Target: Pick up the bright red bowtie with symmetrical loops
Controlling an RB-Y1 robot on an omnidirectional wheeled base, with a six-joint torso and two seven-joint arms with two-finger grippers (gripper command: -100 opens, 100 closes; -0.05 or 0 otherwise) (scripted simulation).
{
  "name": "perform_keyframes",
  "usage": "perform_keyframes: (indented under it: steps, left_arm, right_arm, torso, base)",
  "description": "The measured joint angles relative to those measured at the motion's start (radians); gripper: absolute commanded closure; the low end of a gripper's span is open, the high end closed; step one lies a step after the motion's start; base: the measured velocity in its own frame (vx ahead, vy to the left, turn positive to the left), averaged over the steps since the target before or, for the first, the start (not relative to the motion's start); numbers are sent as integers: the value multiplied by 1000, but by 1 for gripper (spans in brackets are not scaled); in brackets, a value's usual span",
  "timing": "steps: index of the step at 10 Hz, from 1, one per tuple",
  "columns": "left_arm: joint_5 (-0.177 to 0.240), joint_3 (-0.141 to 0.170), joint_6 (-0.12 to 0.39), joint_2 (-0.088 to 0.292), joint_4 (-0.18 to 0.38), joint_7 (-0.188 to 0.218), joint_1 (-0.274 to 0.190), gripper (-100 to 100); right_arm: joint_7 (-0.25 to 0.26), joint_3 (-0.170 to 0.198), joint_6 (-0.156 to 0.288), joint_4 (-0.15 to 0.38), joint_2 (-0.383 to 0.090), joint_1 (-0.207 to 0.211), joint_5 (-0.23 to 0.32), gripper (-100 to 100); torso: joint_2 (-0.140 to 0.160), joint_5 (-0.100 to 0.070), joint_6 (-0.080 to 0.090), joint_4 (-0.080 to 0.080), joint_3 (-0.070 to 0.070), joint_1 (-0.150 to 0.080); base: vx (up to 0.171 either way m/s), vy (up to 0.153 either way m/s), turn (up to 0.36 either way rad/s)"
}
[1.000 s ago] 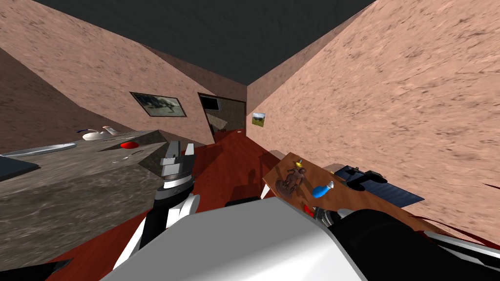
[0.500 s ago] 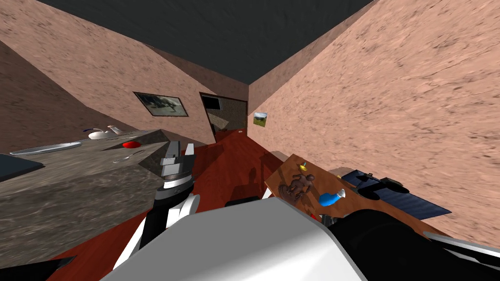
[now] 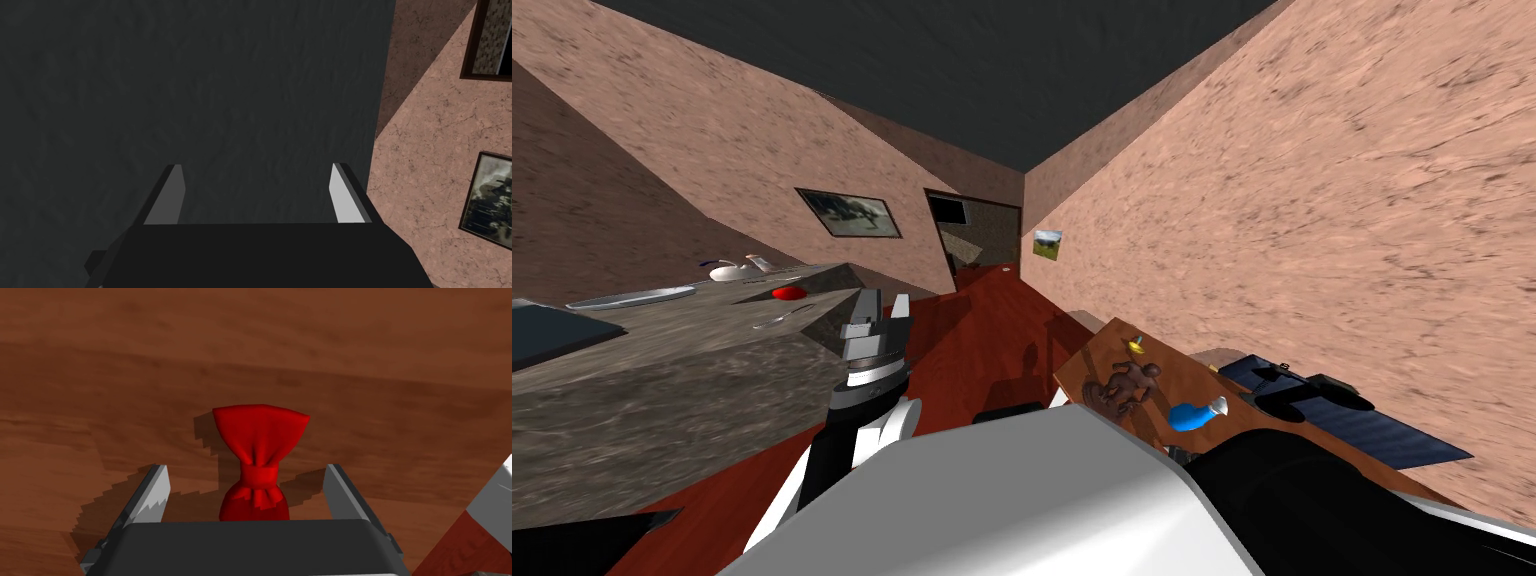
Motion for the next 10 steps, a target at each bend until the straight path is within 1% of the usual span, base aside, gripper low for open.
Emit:
perform_keyframes:
  steps: [1,5,6,7,9,10]
  left_arm:
    - [0,0,0,0,0,0,0,0]
    - [0,0,0,0,0,0,0,0]
    - [0,0,0,0,0,0,0,0]
    - [0,0,0,0,0,0,0,0]
    - [0,0,0,0,0,0,0,0]
    - [0,0,0,0,0,0,0,0]
  right_arm:
    - [2,0,-1,2,3,0,0,100]
    - [1,0,-2,1,3,0,0,100]
    - [1,0,-2,1,3,0,0,0]
    - [1,0,-2,1,3,0,0,100]
    - [-2,-1,-10,-16,-31,2,-5,100]
    - [-9,1,-9,-40,-55,7,-8,100]
  torso:
    - [0,0,0,0,0,1]
    - [0,0,-1,0,0,0]
    - [0,0,-1,0,0,0]
    - [0,0,-1,0,0,0]
    - [0,1,0,0,0,3]
    - [1,1,0,0,0,4]
  base:
    - [0,0,0]
    - [0,0,0]
    - [0,0,0]
    - [-5,28,-71]
    - [-7,53,-66]
    - [-5,20,-10]
